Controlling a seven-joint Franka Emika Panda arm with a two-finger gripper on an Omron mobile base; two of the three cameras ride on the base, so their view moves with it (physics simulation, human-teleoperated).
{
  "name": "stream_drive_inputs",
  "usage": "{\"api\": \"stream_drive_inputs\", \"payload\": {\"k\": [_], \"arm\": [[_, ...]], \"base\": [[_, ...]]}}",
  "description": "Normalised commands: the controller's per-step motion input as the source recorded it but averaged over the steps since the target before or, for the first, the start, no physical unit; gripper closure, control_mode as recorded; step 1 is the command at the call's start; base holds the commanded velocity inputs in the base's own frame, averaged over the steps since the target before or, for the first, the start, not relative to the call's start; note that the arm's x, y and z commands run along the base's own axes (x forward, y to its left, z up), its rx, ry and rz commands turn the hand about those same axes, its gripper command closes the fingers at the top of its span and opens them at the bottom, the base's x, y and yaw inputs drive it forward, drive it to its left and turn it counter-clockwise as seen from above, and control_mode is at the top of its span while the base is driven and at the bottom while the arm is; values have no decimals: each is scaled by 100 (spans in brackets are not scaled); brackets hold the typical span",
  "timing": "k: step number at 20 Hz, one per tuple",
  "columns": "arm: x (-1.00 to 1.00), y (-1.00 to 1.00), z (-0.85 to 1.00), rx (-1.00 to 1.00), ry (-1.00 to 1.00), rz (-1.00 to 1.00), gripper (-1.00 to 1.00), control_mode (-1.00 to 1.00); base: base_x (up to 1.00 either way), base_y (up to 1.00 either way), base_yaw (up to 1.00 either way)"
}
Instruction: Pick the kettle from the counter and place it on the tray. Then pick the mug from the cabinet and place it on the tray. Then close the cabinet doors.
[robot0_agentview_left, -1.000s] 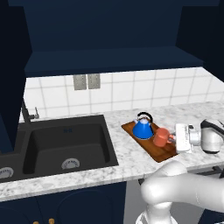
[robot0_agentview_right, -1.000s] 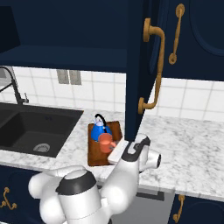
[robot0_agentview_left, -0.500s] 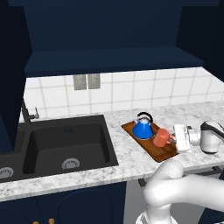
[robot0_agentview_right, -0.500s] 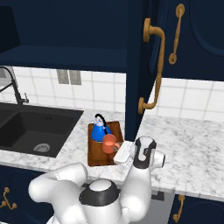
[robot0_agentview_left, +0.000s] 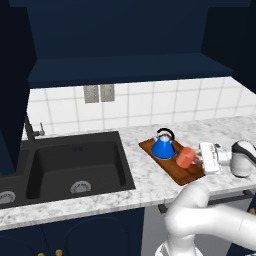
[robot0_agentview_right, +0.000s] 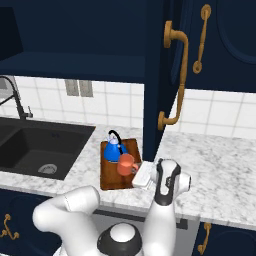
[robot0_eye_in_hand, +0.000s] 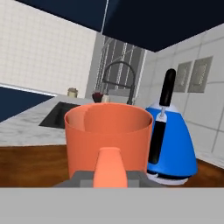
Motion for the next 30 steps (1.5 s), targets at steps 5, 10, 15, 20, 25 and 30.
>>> {"api": "stream_drive_inputs", "payload": {"k": [5,10,15,20,25,30], "arm": [[-12,15,1,-8,2,-7,-100,-100],[0,16,0,-7,2,-6,-100,-100],[-14,-1,19,0,0,-9,-100,-100],[-38,-17,56,0,0,-12,-100,-100],[-59,-14,56,0,-1,-14,-100,-100],[-81,-18,22,1,-9,-18,-100,-100]], "base": [[0,0,0],[0,0,0],[0,0,0],[0,0,0],[0,0,0],[0,0,0]]}}
